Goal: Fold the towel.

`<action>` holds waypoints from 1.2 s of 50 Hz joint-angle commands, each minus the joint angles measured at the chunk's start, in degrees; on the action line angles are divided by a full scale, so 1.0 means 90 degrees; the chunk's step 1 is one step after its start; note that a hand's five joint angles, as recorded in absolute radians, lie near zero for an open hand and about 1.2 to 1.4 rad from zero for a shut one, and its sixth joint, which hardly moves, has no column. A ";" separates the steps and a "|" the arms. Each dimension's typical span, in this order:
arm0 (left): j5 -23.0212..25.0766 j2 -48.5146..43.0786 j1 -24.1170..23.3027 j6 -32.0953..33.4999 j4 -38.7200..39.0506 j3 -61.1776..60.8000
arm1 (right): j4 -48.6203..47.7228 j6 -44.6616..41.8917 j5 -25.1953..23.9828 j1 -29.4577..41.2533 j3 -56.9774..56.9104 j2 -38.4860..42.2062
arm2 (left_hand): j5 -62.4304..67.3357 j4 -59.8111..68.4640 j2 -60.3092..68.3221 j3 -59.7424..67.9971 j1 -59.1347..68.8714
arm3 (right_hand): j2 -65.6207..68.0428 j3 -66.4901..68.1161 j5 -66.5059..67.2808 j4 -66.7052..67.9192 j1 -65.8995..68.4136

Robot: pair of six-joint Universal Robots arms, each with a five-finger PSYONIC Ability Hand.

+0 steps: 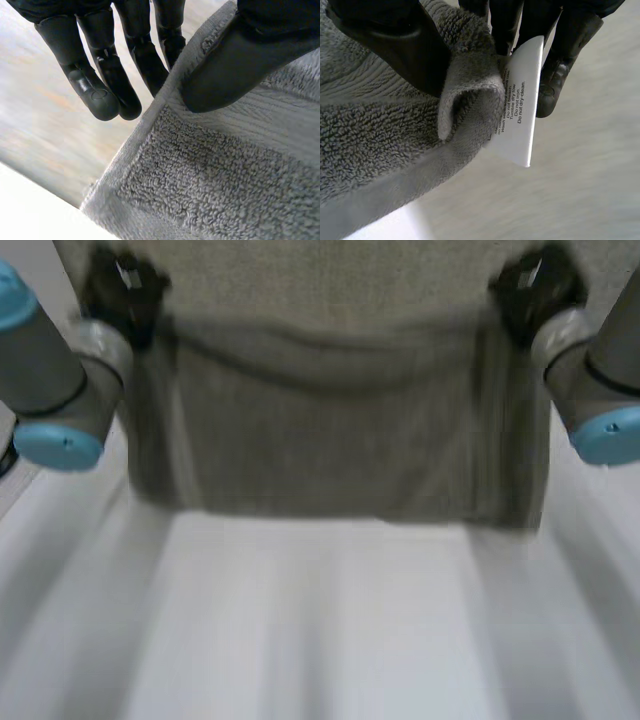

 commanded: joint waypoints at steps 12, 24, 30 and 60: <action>0.0269 0.0675 0.0027 -0.1579 0.0352 -0.1767 | 0.0228 0.0334 -0.0476 -0.0037 0.2024 -0.1031 | -0.1613 -0.0835 -0.0792 -0.0980 -0.0375 | 0.0598 0.0481 0.0371 0.0367 0.0533; 0.0279 0.0245 -0.0012 -0.0604 0.0879 -0.4318 | 0.0317 0.0324 -0.0585 -0.0125 0.3774 -0.0152 | -0.1613 -0.0835 -0.0792 -0.0980 -0.0375 | 0.0598 0.0481 0.0371 0.0367 0.0533; 0.0289 0.0808 0.0046 0.0237 0.0909 -0.5255 | 0.0337 0.0315 -0.0595 -0.0222 0.4583 -0.0929 | -0.1613 -0.0835 -0.0792 -0.0980 -0.0375 | 0.0598 0.0481 0.0371 0.0367 0.0533; 0.1521 0.1938 0.0740 -0.0632 0.0831 -0.5632 | 0.2456 0.0159 -0.1854 -0.1161 0.4351 -0.1870 | -0.1613 -0.0835 -0.0792 -0.0980 -0.0375 | 0.0598 0.0481 0.0371 0.0367 0.0533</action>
